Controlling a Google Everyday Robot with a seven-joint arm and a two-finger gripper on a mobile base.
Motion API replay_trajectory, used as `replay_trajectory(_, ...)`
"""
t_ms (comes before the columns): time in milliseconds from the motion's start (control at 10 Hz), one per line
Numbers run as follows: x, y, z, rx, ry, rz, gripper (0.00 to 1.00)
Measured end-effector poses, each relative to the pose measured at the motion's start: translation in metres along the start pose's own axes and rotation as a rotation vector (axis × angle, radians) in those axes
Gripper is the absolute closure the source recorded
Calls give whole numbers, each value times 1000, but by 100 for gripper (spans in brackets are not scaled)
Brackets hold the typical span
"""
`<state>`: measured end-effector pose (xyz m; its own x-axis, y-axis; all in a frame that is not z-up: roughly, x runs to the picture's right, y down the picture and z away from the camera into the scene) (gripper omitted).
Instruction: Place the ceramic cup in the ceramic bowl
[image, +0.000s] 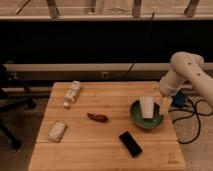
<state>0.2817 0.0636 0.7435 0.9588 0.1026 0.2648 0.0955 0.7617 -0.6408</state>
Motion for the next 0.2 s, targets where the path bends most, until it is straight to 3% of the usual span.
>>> replay_trajectory(200,-4,-3,-19,23,-1,1,20)
